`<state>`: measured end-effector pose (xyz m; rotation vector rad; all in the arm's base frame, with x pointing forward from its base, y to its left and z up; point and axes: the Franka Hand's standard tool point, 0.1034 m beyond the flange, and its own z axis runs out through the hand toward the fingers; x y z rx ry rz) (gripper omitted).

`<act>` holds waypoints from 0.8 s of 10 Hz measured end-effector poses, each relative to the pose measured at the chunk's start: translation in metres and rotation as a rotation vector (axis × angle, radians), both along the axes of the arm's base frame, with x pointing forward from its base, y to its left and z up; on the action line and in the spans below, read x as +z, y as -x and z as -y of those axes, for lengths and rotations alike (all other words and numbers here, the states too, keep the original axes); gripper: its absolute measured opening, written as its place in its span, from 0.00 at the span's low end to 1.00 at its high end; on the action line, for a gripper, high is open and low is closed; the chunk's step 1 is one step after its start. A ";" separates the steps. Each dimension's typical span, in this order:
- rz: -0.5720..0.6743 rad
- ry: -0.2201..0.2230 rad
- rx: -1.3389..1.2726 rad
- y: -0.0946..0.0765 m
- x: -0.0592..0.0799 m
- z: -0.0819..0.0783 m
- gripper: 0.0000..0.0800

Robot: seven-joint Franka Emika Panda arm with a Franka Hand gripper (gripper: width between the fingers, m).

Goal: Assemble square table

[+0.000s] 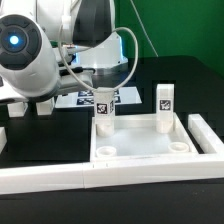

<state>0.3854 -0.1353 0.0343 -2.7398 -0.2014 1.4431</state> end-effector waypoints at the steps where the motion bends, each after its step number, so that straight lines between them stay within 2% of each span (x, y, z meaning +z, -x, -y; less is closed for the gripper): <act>1: 0.001 0.000 0.005 0.001 -0.002 0.000 0.81; 4: -0.008 0.000 0.016 0.013 -0.020 -0.002 0.81; 6: -0.006 -0.007 0.023 0.012 -0.020 -0.003 0.81; 7: -0.007 -0.010 0.027 0.012 -0.020 -0.004 0.60; 8: -0.007 -0.013 0.031 0.012 -0.020 -0.005 0.60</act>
Offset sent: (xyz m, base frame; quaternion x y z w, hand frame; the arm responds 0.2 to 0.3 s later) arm -0.0212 0.0017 -0.0191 -0.0275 -0.0038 0.0403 0.9988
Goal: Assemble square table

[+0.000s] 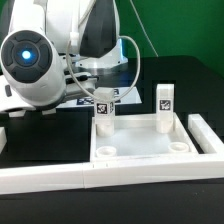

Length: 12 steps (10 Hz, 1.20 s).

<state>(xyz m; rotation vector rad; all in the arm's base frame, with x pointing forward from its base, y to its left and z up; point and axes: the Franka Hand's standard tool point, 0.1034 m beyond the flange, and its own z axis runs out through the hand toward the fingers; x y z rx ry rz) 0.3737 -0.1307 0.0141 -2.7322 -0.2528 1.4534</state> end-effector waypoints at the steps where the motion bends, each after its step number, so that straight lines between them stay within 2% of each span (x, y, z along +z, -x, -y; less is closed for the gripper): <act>1: 0.000 -0.002 0.003 0.000 0.000 -0.001 0.35; 2: 0.000 -0.003 0.004 0.000 0.000 -0.001 0.35; 3: 0.000 -0.004 0.007 0.000 0.000 -0.001 0.11; 4: 0.000 -0.006 0.010 -0.001 0.000 -0.002 0.03; 8: -0.001 -0.012 0.019 -0.001 0.000 -0.004 0.00; 9: -0.001 -0.014 0.021 -0.001 0.000 -0.004 0.00; 10: -0.001 -0.020 0.026 -0.002 0.000 -0.004 0.14; 11: 0.005 -0.053 0.053 -0.006 0.001 -0.002 0.35; 12: 0.002 -0.067 0.090 -0.006 0.004 0.007 0.35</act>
Offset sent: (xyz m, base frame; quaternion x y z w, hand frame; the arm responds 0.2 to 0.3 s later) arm 0.0000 0.0000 0.0000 0.0000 0.0000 0.0000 1.0000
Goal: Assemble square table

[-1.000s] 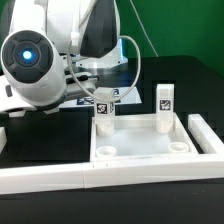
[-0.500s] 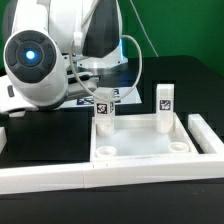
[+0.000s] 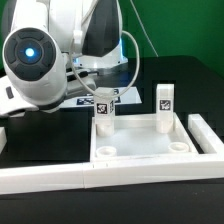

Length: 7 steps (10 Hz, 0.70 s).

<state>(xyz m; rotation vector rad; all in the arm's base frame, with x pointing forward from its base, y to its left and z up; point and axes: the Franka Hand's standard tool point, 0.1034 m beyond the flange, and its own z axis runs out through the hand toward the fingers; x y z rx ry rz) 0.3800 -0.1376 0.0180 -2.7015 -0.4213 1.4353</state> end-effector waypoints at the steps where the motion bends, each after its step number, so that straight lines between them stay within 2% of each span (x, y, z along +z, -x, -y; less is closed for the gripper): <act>1: -0.009 0.013 0.008 0.005 0.002 0.009 0.57; 2: -0.012 0.022 0.001 0.008 0.002 0.008 0.57; 3: -0.013 0.015 0.008 0.007 0.001 0.007 0.74; 4: -0.015 0.013 0.011 0.007 0.001 0.006 0.81; 6: -0.020 0.018 0.024 0.008 -0.002 0.001 0.81; 7: -0.023 0.016 0.027 0.014 -0.007 -0.003 0.81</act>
Offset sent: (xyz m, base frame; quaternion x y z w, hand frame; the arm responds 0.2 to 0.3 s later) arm 0.0000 0.0000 0.0000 0.0000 0.0000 0.0000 1.0000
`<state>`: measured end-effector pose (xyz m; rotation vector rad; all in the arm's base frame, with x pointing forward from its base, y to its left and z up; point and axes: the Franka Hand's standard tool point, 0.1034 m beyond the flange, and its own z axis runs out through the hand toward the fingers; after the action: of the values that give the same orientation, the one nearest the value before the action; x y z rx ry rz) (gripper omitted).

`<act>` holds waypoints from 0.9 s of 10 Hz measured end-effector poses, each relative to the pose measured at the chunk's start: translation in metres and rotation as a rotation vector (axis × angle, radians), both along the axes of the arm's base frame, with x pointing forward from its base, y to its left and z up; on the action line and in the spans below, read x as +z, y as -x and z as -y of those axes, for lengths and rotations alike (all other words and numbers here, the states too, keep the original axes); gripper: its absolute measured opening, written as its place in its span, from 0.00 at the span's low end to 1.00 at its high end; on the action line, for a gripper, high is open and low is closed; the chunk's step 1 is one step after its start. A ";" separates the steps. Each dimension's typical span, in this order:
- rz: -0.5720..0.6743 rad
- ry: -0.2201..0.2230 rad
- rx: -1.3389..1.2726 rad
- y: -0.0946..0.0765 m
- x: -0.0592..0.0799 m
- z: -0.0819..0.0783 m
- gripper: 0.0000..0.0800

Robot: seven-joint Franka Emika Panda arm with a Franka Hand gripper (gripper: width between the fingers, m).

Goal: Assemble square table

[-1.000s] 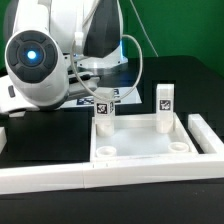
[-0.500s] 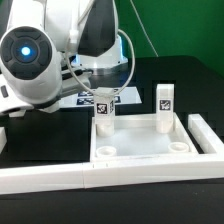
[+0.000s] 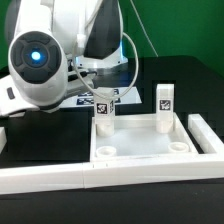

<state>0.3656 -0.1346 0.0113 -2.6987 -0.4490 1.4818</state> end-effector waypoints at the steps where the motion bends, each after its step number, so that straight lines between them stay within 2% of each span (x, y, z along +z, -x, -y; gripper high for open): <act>1: -0.013 -0.002 0.002 0.009 -0.003 -0.003 0.81; 3: 0.001 -0.021 0.018 0.015 -0.010 -0.004 0.81; 5: 0.000 -0.022 0.020 0.015 -0.010 -0.005 0.81; 7: 0.000 -0.023 0.021 0.014 -0.010 -0.005 0.47; 8: 0.000 -0.023 0.022 0.014 -0.010 -0.005 0.38; 9: 0.000 -0.023 0.023 0.014 -0.010 -0.006 0.38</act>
Offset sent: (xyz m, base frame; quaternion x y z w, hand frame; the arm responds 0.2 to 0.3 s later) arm 0.0000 0.0000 0.0000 0.0000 0.0000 0.0000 1.0000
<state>0.3514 -0.1291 0.0017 -2.6848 -0.4958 1.4727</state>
